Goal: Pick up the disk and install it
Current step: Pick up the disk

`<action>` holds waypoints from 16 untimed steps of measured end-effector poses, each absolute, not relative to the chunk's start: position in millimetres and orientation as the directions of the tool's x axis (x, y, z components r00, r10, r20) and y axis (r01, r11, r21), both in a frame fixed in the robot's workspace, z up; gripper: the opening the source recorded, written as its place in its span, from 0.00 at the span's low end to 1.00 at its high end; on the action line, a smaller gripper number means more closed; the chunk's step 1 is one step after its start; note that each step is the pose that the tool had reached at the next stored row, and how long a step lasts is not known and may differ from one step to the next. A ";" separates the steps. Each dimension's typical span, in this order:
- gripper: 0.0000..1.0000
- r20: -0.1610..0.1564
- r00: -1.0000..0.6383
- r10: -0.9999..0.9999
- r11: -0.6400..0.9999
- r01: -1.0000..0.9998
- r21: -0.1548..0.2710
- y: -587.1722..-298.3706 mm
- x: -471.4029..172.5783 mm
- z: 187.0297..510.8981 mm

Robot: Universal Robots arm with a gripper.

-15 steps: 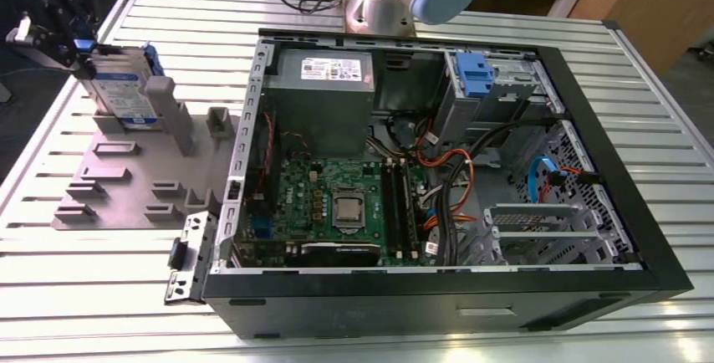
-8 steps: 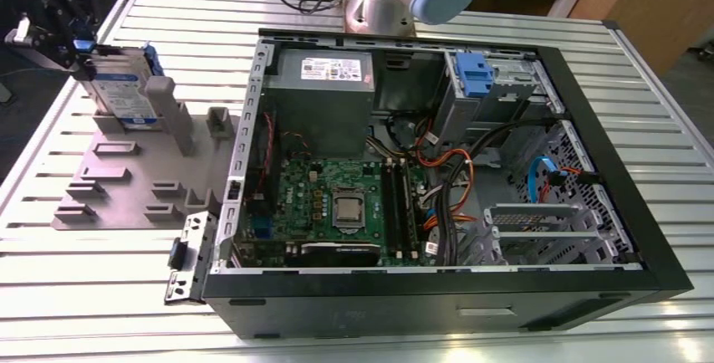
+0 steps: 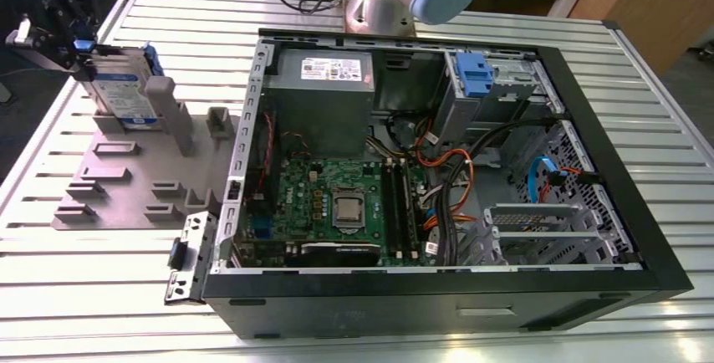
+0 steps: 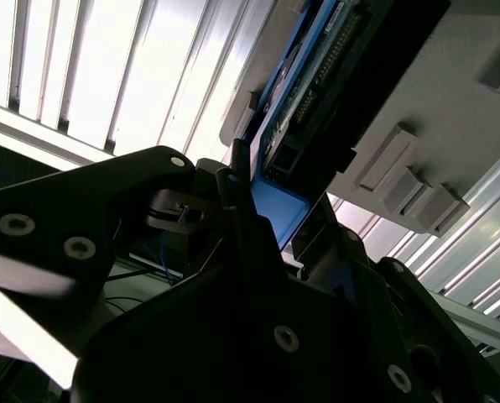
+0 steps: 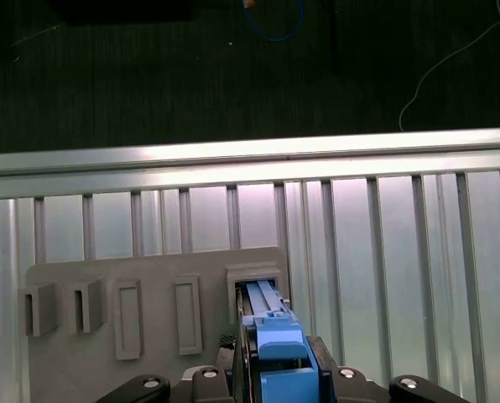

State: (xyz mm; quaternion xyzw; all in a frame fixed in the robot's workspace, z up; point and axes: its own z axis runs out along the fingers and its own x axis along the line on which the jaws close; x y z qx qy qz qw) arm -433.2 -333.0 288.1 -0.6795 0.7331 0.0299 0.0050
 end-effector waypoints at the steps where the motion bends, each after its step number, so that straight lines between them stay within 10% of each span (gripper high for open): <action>1: 0.45 -0.048 -0.077 -0.996 0.075 -0.997 0.037 -333.0 -433.2 288.0; 16: 0.37 -0.048 -0.077 -0.996 0.075 -0.997 0.037 -333.0 -433.2 287.9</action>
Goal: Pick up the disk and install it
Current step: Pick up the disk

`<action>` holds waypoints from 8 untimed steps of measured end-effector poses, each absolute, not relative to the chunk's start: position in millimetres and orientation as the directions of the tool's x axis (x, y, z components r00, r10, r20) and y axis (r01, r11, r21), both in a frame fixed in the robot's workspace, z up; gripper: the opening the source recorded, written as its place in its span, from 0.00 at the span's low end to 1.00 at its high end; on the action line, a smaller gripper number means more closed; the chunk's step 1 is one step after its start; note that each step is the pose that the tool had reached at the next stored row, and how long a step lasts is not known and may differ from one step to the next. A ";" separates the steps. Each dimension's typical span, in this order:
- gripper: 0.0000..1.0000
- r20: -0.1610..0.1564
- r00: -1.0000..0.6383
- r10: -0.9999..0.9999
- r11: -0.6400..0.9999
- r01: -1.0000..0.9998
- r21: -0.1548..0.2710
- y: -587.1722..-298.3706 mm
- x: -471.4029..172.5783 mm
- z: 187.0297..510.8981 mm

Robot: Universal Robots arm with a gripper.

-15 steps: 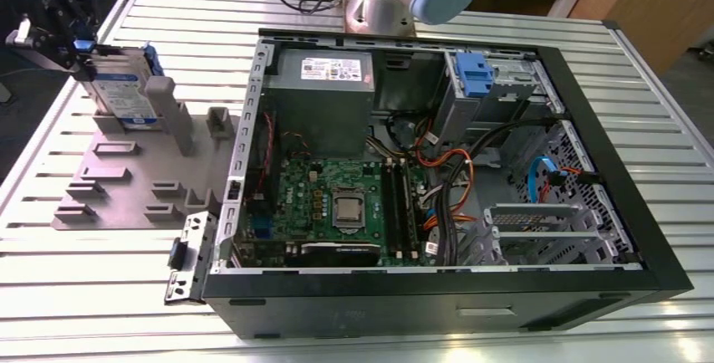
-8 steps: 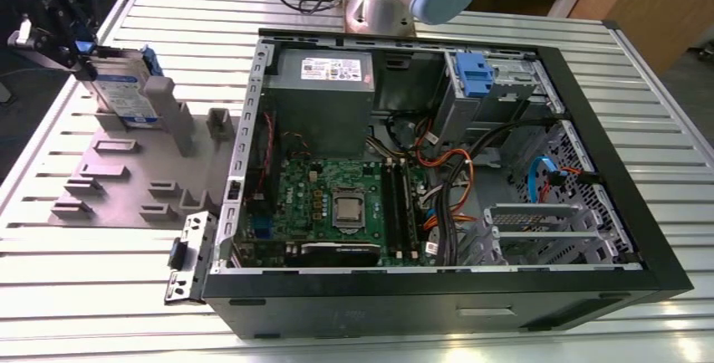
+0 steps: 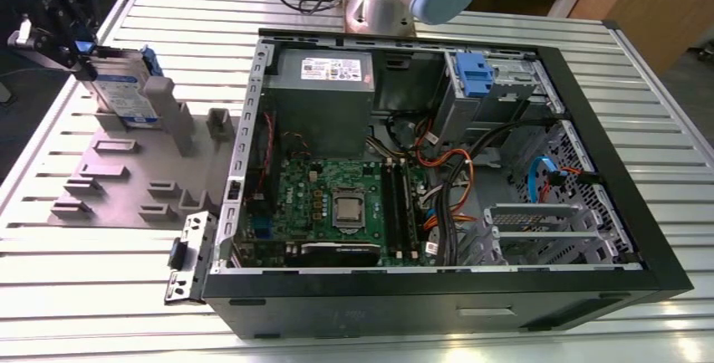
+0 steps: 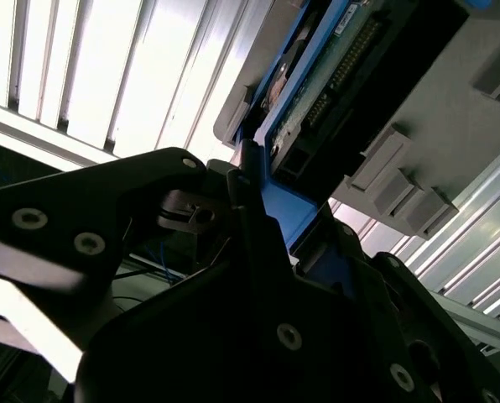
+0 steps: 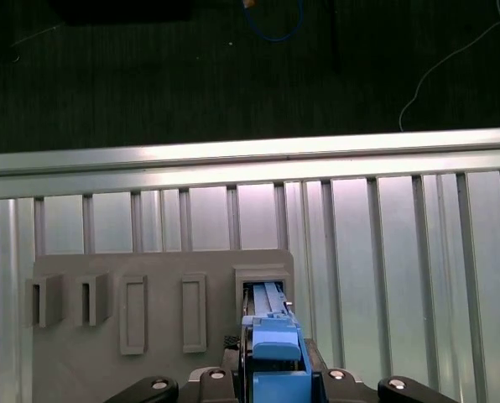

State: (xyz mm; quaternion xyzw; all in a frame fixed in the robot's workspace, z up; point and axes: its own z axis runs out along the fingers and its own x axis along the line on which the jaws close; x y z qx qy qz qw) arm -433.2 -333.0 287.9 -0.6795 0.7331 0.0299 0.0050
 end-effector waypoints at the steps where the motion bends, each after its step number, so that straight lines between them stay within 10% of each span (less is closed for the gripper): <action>1: 0.37 -0.048 -0.077 -0.996 0.075 -0.997 0.037 -333.0 -433.2 287.9; 8: 0.37 -0.048 -0.012 -0.999 0.010 -0.999 0.037 -333.0 -433.2 287.9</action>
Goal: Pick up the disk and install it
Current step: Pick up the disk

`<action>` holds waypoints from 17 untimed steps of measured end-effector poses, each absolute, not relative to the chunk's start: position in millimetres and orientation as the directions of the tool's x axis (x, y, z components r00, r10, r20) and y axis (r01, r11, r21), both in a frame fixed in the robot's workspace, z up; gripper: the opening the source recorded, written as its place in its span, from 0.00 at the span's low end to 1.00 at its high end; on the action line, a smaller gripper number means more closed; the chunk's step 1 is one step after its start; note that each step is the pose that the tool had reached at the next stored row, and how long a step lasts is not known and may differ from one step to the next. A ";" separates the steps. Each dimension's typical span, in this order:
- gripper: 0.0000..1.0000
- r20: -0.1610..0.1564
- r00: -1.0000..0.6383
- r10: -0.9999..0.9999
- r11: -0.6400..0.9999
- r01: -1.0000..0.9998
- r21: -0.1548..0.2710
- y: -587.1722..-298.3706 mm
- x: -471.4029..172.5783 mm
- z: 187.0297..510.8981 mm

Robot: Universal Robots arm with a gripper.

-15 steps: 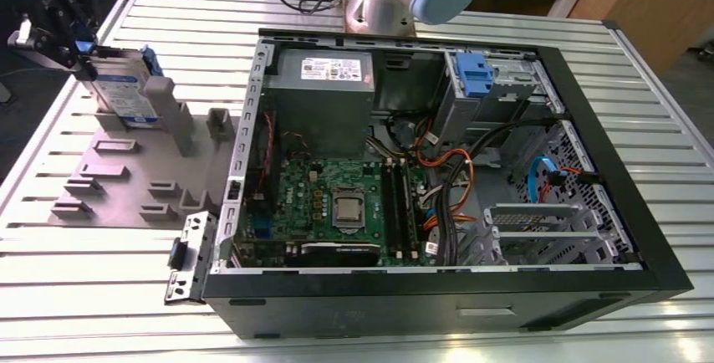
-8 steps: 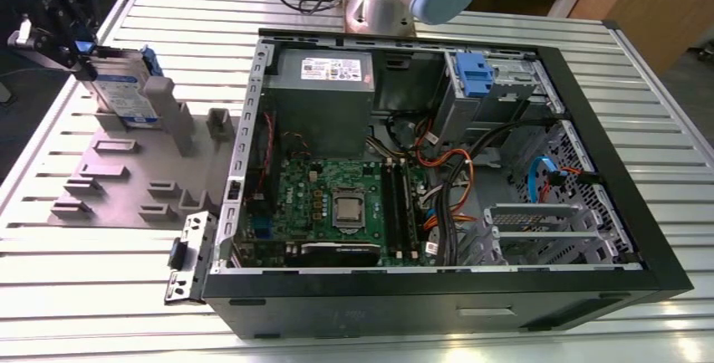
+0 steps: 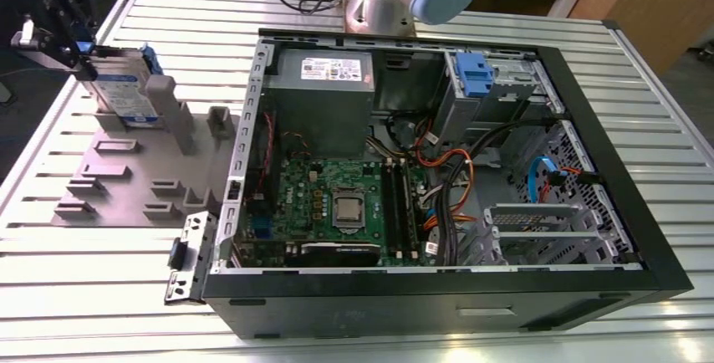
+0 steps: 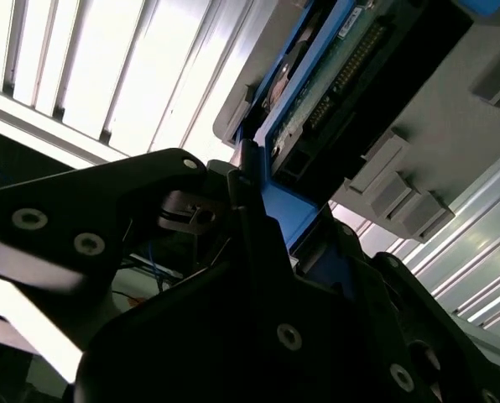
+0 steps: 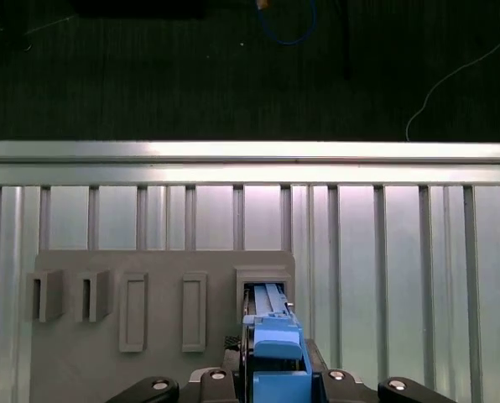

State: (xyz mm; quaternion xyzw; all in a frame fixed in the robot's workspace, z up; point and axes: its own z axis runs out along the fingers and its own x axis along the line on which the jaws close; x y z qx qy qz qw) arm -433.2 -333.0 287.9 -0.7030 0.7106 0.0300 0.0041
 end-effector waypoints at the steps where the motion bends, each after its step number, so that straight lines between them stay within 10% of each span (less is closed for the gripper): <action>1: 0.37 -0.048 -0.010 -0.999 0.008 -0.999 0.037 -333.0 -433.2 287.9; 17: 0.45 -0.048 -0.021 -0.999 0.019 -0.999 0.037 -333.0 -433.2 287.9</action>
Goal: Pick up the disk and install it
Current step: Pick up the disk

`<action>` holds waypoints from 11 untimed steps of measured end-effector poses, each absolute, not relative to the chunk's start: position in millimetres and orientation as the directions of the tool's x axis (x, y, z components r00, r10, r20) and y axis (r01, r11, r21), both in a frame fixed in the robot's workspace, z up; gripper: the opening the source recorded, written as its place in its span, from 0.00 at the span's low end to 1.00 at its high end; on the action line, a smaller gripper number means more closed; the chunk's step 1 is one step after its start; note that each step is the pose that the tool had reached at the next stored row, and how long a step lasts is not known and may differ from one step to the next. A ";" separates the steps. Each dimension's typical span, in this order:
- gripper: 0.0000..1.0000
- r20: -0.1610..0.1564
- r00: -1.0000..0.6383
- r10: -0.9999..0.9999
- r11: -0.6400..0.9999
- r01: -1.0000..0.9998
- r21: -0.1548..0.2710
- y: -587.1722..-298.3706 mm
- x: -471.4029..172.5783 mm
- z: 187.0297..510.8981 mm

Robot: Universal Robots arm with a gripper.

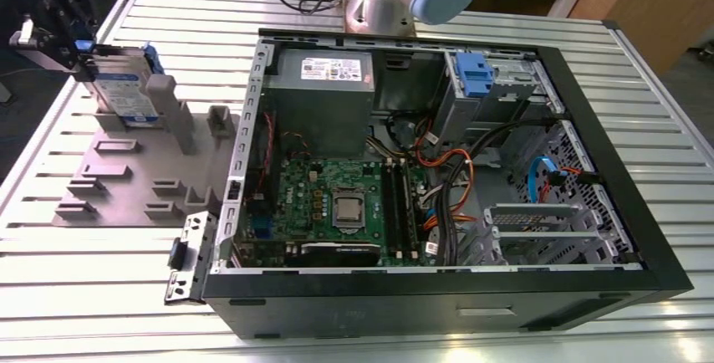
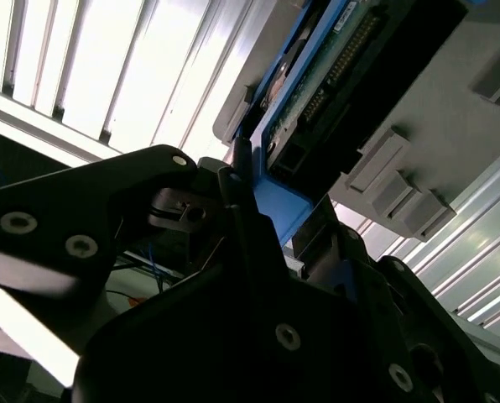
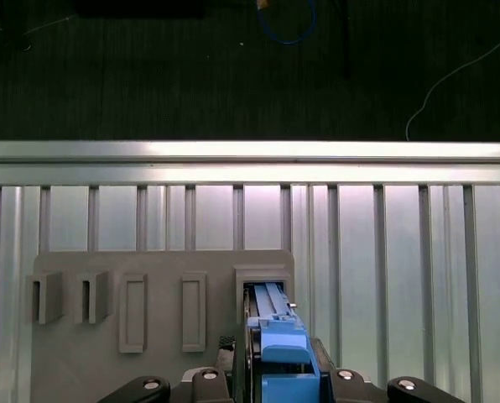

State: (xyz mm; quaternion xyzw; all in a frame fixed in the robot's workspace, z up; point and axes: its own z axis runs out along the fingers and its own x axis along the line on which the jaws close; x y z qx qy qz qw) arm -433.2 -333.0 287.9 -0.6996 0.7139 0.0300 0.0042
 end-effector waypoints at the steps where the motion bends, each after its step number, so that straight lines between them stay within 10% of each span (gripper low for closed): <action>1: 0.45 -0.048 -0.021 -0.999 0.019 -0.999 0.037 -333.0 -433.2 287.9; 11: 0.36 -0.048 -0.021 -0.999 0.020 -0.999 0.037 -333.0 -433.2 287.9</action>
